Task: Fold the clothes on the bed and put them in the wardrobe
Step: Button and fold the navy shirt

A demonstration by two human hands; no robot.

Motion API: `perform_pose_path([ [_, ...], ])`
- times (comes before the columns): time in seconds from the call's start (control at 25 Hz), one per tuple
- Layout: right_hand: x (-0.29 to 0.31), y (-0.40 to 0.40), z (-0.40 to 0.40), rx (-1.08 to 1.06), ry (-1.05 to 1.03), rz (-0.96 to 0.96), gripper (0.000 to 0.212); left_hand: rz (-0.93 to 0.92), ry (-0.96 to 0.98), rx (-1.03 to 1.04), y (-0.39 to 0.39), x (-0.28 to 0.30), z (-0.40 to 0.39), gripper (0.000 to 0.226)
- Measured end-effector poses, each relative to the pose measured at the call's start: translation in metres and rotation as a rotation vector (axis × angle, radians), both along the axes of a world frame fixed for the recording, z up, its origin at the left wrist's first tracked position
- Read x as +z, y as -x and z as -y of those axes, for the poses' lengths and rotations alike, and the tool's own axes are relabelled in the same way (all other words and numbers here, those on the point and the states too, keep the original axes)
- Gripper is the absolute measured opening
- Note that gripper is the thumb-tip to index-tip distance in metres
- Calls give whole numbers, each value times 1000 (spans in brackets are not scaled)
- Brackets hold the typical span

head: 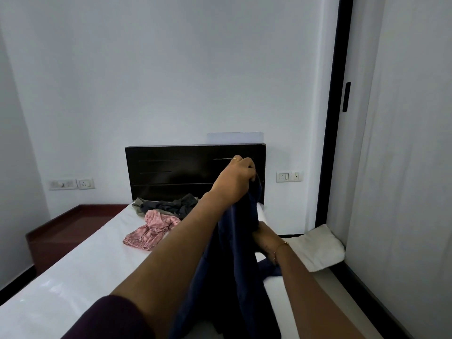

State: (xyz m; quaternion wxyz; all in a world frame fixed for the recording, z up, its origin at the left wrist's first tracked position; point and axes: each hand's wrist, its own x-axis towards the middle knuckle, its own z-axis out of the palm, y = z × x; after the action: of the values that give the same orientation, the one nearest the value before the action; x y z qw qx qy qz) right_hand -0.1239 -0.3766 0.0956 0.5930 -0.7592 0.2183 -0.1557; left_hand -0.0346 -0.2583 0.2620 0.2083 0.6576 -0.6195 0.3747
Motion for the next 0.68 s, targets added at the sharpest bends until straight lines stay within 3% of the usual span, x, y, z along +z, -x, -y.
perform_pose_path([
  [0.12,18,6,-3,-95,-178,82,37,-127,-47,72,-1,4,10,25],
  [0.2,42,10,6,-192,-382,278,39,-193,-58,98,8,15,21,32],
  [0.28,81,22,20,-303,-506,490,37,-298,58,68,25,34,38,27],
  [0.4,165,60,47,-529,-305,729,34,-439,247,-57,61,72,61,26],
  [0.52,251,101,67,-621,34,830,52,-485,394,-173,92,108,71,31],
  [0.68,286,119,82,-512,300,584,54,-620,450,-94,91,128,52,49],
])
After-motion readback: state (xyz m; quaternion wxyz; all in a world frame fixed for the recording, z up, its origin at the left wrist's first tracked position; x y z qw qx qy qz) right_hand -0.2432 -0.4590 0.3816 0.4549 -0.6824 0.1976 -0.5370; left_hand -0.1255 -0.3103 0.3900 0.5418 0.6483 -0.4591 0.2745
